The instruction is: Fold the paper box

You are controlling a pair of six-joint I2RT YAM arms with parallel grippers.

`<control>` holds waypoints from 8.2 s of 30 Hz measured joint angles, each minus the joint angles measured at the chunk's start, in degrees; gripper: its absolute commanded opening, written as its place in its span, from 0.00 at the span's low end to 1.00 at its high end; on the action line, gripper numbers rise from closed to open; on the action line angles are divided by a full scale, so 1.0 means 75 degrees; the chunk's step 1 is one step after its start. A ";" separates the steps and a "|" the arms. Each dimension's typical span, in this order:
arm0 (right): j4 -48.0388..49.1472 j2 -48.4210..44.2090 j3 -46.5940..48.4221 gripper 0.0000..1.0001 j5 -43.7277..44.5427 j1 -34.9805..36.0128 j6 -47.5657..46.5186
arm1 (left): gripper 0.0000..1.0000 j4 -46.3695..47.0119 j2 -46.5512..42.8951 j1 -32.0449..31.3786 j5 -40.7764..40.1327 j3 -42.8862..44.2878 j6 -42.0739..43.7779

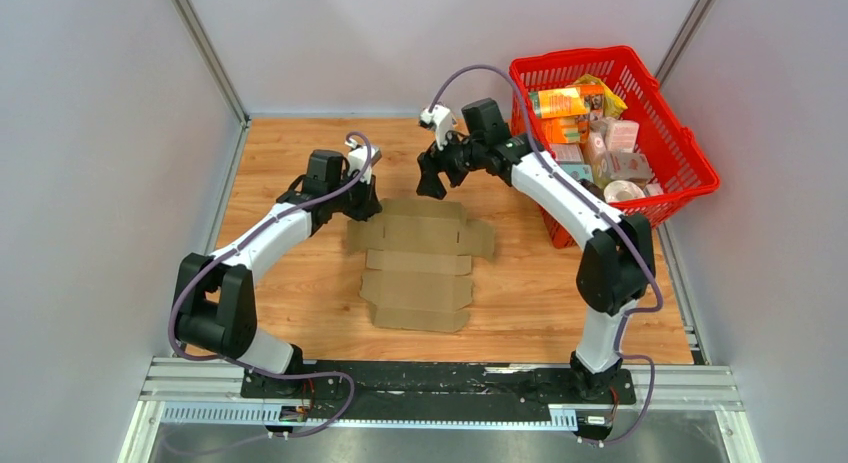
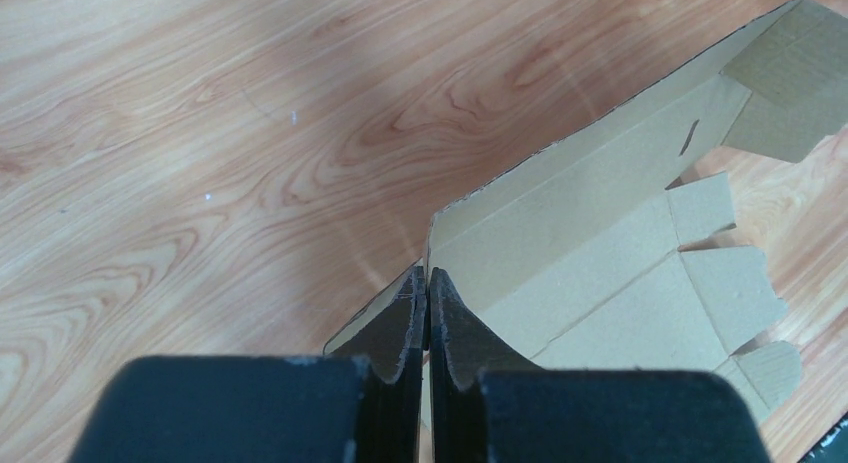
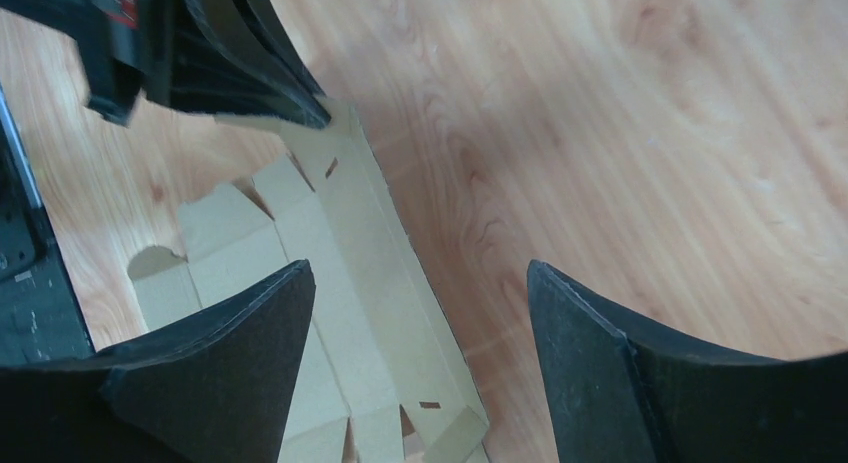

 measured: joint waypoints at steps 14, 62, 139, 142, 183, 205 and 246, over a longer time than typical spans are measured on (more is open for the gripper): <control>-0.0256 0.1460 0.0154 0.47 -0.0833 0.0423 -0.1259 | 0.05 -0.0003 -0.0017 -0.0163 0.0154 -0.0015 0.0023; 0.0670 0.0825 -0.1148 0.00 -0.0356 0.0574 -0.0618 | 0.51 -0.0187 -0.1306 -0.0364 -0.1970 -0.1947 -0.3142; 0.1690 0.0061 -0.2165 0.01 0.0647 0.1317 -0.0216 | 0.00 -0.0577 -0.0959 -0.2069 -0.3864 -0.0393 -0.2168; 0.1757 0.0052 -0.2168 0.42 0.0994 0.1370 -0.0070 | 0.00 -0.0437 -0.0956 -0.2270 -0.4354 -0.0434 -0.2261; 0.0667 -0.0801 -0.2253 0.57 0.4739 0.1996 1.5743 | 0.00 0.2157 -0.2326 -0.3206 -0.7903 -0.2812 -0.3660; 0.0752 -0.0431 -0.2425 0.22 0.4564 0.1792 1.6142 | 0.00 0.3331 -0.2739 -0.3206 -0.7901 -0.3381 -0.2978; 0.2072 -0.0038 -0.3267 0.04 0.2879 0.0691 1.5314 | 0.45 0.0906 -0.3325 -0.1061 -0.3937 -0.3765 -0.2777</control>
